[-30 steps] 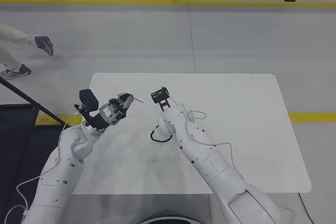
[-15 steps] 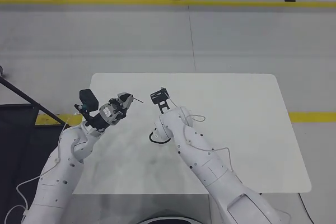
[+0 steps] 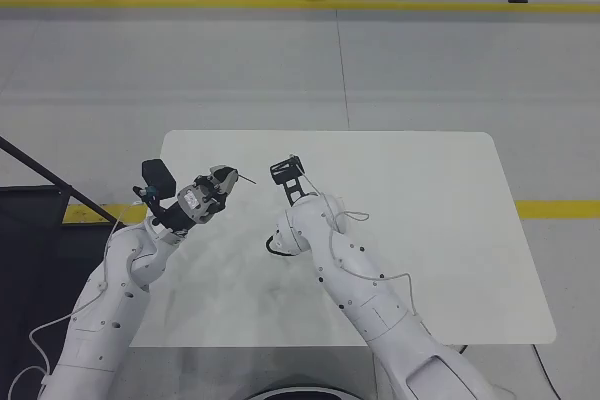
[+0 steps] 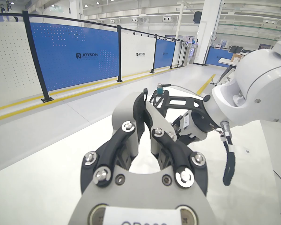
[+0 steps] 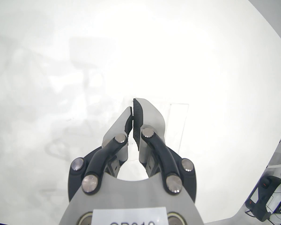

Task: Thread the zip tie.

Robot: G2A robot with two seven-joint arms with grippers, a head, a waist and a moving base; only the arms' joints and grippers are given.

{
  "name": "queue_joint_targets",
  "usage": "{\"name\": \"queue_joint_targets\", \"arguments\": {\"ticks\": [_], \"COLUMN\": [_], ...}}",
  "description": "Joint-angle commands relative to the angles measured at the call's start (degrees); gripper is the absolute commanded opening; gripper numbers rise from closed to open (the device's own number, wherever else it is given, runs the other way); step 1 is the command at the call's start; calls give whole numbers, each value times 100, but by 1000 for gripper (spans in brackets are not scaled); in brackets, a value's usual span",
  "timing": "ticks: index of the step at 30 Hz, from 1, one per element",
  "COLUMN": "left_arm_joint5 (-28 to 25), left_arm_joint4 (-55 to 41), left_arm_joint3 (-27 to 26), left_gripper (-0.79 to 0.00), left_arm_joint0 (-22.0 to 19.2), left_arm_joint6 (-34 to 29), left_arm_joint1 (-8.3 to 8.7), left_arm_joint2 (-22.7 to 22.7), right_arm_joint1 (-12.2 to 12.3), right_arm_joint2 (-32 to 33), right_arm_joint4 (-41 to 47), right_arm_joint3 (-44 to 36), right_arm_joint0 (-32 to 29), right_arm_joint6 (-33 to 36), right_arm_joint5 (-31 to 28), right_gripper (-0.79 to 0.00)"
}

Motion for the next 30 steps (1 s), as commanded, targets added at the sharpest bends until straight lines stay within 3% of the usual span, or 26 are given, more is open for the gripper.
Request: {"name": "queue_joint_targets", "arguments": {"ticks": [1, 8, 17, 24, 30], "left_arm_joint5": [0, 228, 47, -214, -214], "left_arm_joint4": [0, -114, 33, 217, 217], "left_arm_joint3": [0, -214, -306, -347, -347], "left_gripper": [-785, -785, -785, -785, -785], "left_arm_joint0": [0, 19, -209, -339, -339], "left_arm_joint6": [0, -248, -850, -1069, -1069], "left_arm_joint1": [0, -26, -8, 33, 33], "left_arm_joint2": [0, 116, 238, 222, 222], "right_arm_joint1": [29, 301, 716, 1041, 1068], "right_arm_joint2": [81, 537, 1348, 2401, 2489], "right_arm_joint4": [-74, -745, -954, -704, -667], "right_arm_joint3": [-235, -2095, -4082, -4499, -4459], "right_arm_joint0": [-142, -1439, -3087, -4090, -4133], "right_arm_joint6": [-114, -998, -2822, -5021, -5115], "right_arm_joint5": [-25, -621, -3048, -4807, -5003], "right_gripper": [-785, -785, -785, -785, -785]}}
